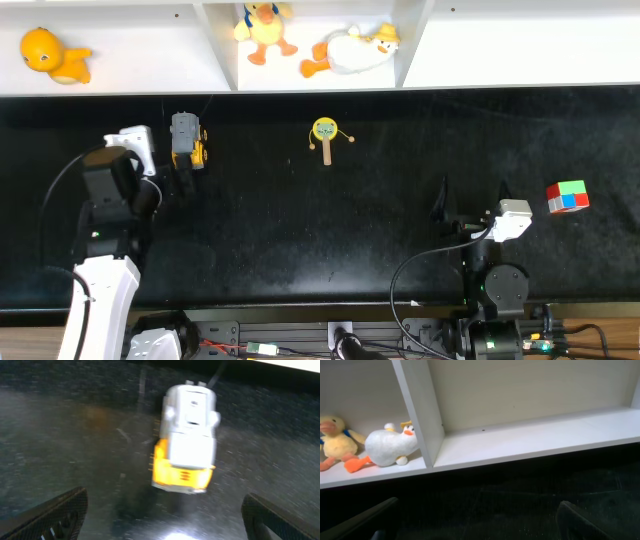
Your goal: Store Toys
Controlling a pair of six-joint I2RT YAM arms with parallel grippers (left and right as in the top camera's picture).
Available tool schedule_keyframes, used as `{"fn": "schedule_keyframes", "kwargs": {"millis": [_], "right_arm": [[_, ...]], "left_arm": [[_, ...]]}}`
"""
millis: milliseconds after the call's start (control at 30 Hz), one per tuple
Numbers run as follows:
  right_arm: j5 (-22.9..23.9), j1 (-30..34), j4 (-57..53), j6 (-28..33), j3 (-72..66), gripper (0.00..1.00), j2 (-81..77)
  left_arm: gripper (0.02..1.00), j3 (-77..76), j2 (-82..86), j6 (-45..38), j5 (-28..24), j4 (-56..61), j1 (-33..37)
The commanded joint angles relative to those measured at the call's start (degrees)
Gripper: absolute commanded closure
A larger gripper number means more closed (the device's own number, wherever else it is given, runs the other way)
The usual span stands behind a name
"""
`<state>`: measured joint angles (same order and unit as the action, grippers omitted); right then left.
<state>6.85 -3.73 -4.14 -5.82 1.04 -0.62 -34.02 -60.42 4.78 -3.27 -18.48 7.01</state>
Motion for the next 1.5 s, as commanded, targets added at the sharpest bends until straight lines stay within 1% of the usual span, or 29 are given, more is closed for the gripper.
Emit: {"fn": "schedule_keyframes", "kwargs": {"millis": [33,133,167,267,433,633,767,900,1200,1267,1333,1367,1400,1433,1467,1500], "right_arm": [[0.1,0.3,0.3,-0.2,-0.8,0.005,0.4],[0.1,0.3,0.3,-0.2,-0.8,0.005,0.4],[0.1,0.3,0.3,-0.2,-0.8,0.007,0.4],[0.1,0.3,0.3,-0.2,-0.8,0.005,0.4],[0.1,0.3,0.3,-0.2,-0.8,0.005,0.4],[0.1,0.3,0.3,-0.2,-0.8,0.005,0.4],[0.1,0.3,0.3,-0.2,-0.8,0.005,0.4],[0.1,0.3,0.3,-0.2,-0.8,0.005,0.4],[0.1,0.3,0.3,-0.2,-0.8,0.005,0.4],[0.1,0.3,0.3,-0.2,-0.8,0.005,0.4],[0.1,0.3,0.3,-0.2,-0.8,0.005,0.4],[0.1,0.3,0.3,-0.2,-0.8,0.005,0.4],[0.1,0.3,0.3,-0.2,-0.8,0.007,0.4],[0.1,0.3,0.3,-0.2,-0.8,0.007,0.4],[0.1,0.3,0.3,-0.2,-0.8,0.005,0.4],[0.1,0.3,0.3,-0.2,-0.8,0.007,0.4]], "left_arm": [[0.020,0.3,-0.1,1.6,-2.0,-0.7,-4.2],[0.020,0.3,-2.4,2.0,-1.0,-0.2,-6.6],[0.018,0.3,-4.0,2.8,0.3,0.7,-7.5],[0.018,0.3,-7.2,2.8,1.8,4.4,-8.7],[0.020,0.3,-9.2,2.8,3.5,8.9,-8.7],[0.027,0.3,-11.6,3.3,7.1,10.1,-8.7],[0.027,0.3,-13.0,3.2,7.4,12.3,-8.7],[0.031,0.3,-13.7,3.2,9.4,13.6,-8.7],[0.045,0.3,-16.4,3.3,9.6,17.2,-8.6],[0.069,0.3,-16.8,3.3,9.6,17.8,-8.6],[0.128,0.3,-16.9,3.3,9.6,18.1,-8.6],[0.176,0.3,-17.0,3.3,9.6,18.0,-8.6],[0.255,0.3,-17.0,3.3,9.6,18.0,-8.6],[0.314,0.3,-17.0,3.3,9.6,18.0,-8.6],[0.362,0.3,-17.0,3.2,9.6,18.0,-8.6],[0.391,0.3,-17.0,3.2,9.6,18.0,-8.6]]}}
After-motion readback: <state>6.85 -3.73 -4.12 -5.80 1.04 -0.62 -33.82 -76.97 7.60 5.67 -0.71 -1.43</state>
